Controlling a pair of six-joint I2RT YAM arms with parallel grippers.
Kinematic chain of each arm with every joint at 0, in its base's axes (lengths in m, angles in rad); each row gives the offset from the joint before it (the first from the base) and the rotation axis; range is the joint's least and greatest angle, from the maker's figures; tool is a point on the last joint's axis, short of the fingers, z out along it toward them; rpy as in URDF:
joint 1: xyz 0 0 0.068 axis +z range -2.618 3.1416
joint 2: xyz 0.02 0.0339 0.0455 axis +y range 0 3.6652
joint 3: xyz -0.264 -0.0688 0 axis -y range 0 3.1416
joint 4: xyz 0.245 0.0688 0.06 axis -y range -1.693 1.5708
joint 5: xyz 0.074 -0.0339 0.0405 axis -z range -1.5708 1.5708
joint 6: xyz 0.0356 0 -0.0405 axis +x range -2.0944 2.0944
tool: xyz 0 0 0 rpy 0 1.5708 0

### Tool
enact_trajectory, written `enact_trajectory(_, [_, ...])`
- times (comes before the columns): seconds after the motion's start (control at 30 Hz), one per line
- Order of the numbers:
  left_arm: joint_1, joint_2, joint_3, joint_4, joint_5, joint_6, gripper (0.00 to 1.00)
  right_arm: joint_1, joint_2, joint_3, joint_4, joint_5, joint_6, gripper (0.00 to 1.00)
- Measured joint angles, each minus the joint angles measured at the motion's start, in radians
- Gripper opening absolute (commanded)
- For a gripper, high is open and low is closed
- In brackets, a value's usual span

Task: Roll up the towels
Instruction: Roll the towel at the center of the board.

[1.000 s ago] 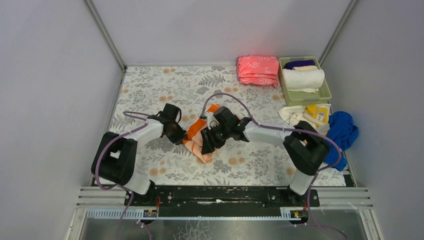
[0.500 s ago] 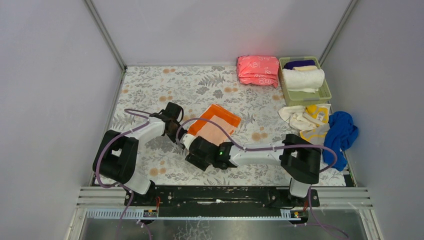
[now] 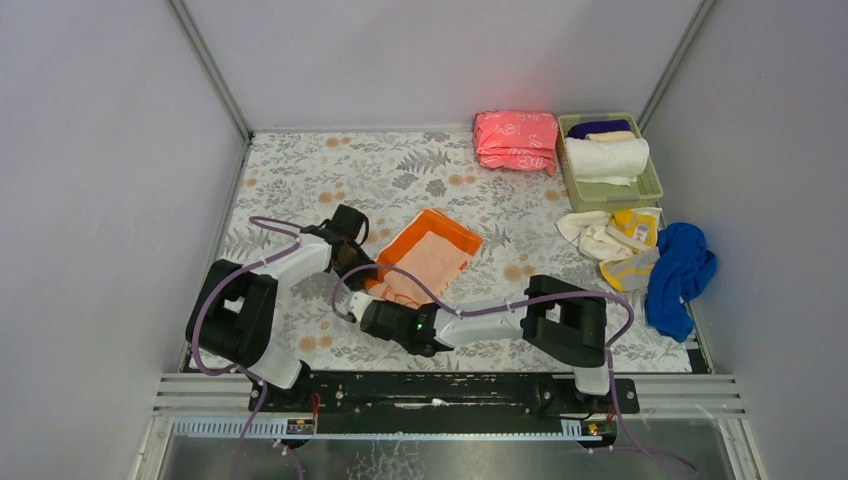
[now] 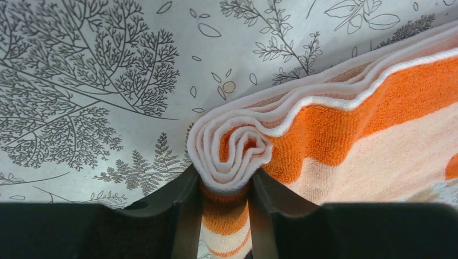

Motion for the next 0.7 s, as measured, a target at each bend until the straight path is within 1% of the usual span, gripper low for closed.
enact_trajectory(0.07, [0.000, -0.001, 0.000, -0.006, -0.003, 0.002, 0.46, -0.014, -0.016, -0.007, 0.003, -0.048, 0.004, 0.00])
enact_trajectory(0.13, [0.000, -0.009, 0.000, -0.018, -0.008, 0.005, 0.55, -0.043, -0.044, -0.022, 0.009, -0.134, 0.016, 0.00])
enact_trajectory(0.27, [0.000, -0.053, -0.005, -0.039, -0.026, 0.013, 0.73, -0.152, -0.119, -0.076, 0.038, -0.385, 0.074, 0.00])
enact_trajectory(0.37, [0.000, -0.111, -0.006, -0.050, -0.033, 0.016, 0.83, -0.254, -0.154, -0.120, 0.091, -0.592, 0.140, 0.00])
enact_trajectory(0.47, [0.001, -0.203, -0.008, -0.054, -0.040, 0.017, 0.86, -0.353, -0.159, -0.177, 0.188, -0.787, 0.228, 0.00])
enact_trajectory(0.5, [0.001, -0.212, -0.008, -0.054, -0.041, 0.017, 0.87, -0.375, -0.159, -0.196, 0.216, -0.833, 0.255, 0.00])
enact_trajectory(0.57, [0.007, -0.253, -0.012, -0.056, -0.040, 0.017, 0.88, -0.433, -0.158, -0.253, 0.311, -0.947, 0.337, 0.00])
enact_trajectory(0.7, [0.010, -0.301, -0.037, -0.060, -0.028, 0.018, 0.88, -0.523, -0.133, -0.341, 0.504, -1.128, 0.509, 0.00])
